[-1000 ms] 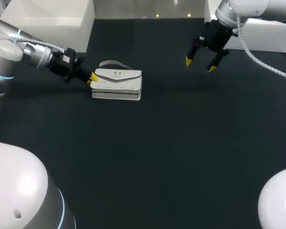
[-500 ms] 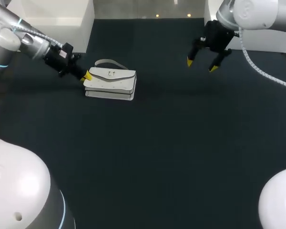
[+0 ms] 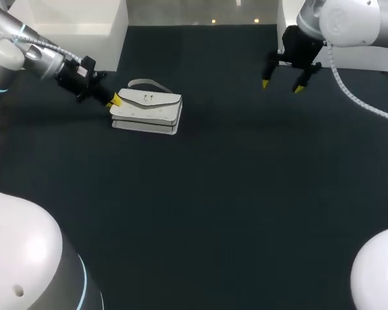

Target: Pick up the bag, open it, inspect its contents, close it, and place it on the opposite side

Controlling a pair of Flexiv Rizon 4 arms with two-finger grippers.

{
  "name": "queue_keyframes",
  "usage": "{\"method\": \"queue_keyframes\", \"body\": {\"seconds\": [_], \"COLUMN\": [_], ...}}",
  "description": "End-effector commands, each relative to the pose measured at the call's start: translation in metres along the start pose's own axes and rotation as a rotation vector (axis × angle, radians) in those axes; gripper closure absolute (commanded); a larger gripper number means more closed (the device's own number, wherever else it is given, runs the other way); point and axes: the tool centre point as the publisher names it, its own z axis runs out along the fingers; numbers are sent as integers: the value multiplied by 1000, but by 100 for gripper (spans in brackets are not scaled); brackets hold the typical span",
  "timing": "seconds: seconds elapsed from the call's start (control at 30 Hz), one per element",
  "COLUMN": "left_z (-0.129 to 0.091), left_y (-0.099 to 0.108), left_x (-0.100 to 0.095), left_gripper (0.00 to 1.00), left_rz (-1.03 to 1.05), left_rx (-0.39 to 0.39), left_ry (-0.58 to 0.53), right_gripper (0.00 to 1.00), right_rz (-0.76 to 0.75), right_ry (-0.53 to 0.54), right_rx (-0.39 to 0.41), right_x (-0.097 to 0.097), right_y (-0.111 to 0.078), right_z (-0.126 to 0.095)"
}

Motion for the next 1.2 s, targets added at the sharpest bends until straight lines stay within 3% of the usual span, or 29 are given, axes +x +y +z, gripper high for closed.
{"method": "queue_keyframes", "body": {"seconds": [0.03,0.3,0.6,0.93,1.2], "left_z": [-19,-52,-87,-125,-143], "left_y": [5,-2,-15,-20,-27], "left_x": [-11,-42,-85,-115,-137], "left_gripper": [100,100,100,100,100], "left_rz": [2,23,8,-1,-12], "left_rx": [35,52,77,119,104], "left_ry": [-12,-16,-18,-88,-103], "right_gripper": [0,0,0,0,0], "right_rz": [9,5,-5,42,79], "right_ry": [-46,-156,-256,-228,-233], "right_rx": [-31,-59,-76,-22,20], "right_x": [-12,-46,-69,-70,-70], "right_y": [1,15,24,21,19], "right_z": [-14,-30,-47,-50,-53]}}
